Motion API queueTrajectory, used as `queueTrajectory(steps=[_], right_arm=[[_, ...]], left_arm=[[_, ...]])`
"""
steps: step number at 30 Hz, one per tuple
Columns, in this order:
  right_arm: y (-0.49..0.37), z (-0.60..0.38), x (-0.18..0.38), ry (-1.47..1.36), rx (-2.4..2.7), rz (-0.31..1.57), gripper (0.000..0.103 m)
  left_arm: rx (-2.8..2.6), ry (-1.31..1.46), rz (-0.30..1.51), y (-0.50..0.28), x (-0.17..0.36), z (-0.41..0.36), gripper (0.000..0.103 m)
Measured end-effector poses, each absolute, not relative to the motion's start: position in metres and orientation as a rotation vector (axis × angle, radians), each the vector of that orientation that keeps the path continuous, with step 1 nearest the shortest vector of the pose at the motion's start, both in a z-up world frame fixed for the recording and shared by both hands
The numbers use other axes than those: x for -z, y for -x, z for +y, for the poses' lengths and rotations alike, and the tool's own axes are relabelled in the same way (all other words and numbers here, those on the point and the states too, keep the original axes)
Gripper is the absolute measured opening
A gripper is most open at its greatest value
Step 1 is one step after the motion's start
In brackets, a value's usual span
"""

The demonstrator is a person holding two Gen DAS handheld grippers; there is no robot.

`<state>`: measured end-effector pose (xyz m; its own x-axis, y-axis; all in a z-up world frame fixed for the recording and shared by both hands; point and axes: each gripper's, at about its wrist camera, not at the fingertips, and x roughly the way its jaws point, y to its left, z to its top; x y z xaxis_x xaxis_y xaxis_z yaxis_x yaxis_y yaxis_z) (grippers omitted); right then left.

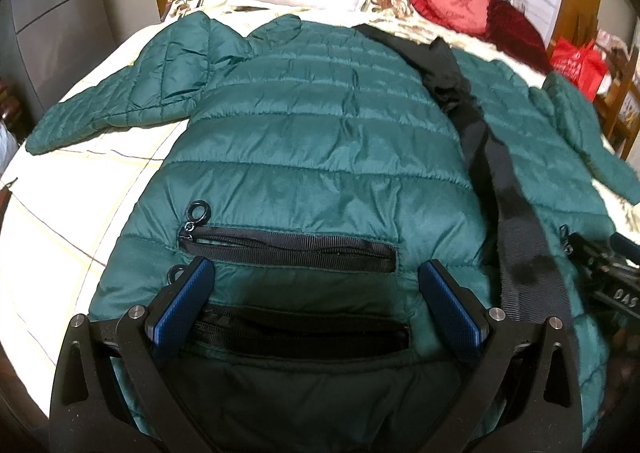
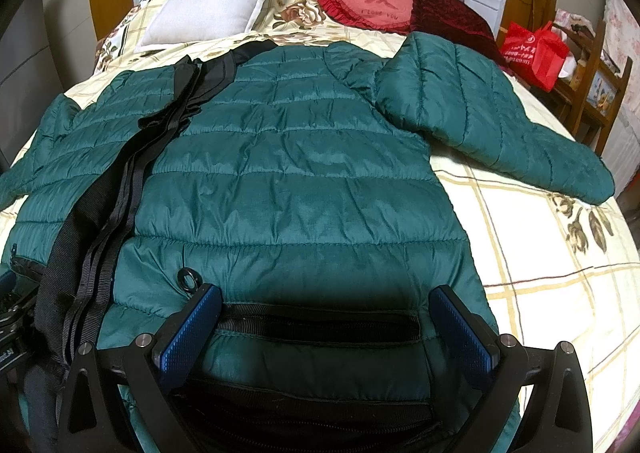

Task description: Fold large clothes

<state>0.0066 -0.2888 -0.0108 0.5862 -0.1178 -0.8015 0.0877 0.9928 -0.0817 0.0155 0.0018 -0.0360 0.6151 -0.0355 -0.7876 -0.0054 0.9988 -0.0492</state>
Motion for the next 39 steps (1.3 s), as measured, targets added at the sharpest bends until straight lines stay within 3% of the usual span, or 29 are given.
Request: queueTrajectory(steps=[11, 15, 21, 25, 28, 29, 32, 37, 39], right_arm=[[0.049, -0.285, -0.045, -0.006, 0.098, 0.658, 0.103], [0.036, -0.281, -0.031, 0.007, 0.088, 0.747, 0.103], [0.018, -0.282, 0.005, -0.009, 0.088, 0.931, 0.103], [0.014, -0.279, 0.010, 0.014, 0.093, 0.941, 0.103], [0.012, -0.274, 0.012, 0.037, 0.091, 0.953, 0.103], [0.012, -0.274, 0.013, 0.039, 0.089, 0.954, 0.103], [0.013, -0.275, 0.014, 0.032, 0.084, 0.957, 0.103], [0.009, -0.275, 0.015, 0.027, 0.082, 0.962, 0.103], [0.009, -0.275, 0.015, 0.027, 0.082, 0.962, 0.103]], left_arm=[[-0.130, 0.034, 0.781, -0.043, -0.048, 0.092, 0.103], [-0.178, 0.073, 0.743, -0.067, -0.059, 0.157, 0.103], [-0.378, 0.216, 0.832, -0.110, -0.034, 0.294, 0.103], [-0.442, 0.337, 0.875, -0.127, -0.013, 0.376, 0.102], [-0.455, 0.353, 0.916, -0.145, 0.003, 0.409, 0.095], [-0.466, 0.368, 0.924, -0.151, 0.008, 0.419, 0.085], [-0.464, 0.446, 0.945, -0.162, 0.023, 0.443, 0.069], [-0.447, 0.476, 0.938, -0.176, 0.037, 0.451, 0.063], [-0.440, 0.468, 0.916, -0.176, 0.037, 0.451, 0.050]])
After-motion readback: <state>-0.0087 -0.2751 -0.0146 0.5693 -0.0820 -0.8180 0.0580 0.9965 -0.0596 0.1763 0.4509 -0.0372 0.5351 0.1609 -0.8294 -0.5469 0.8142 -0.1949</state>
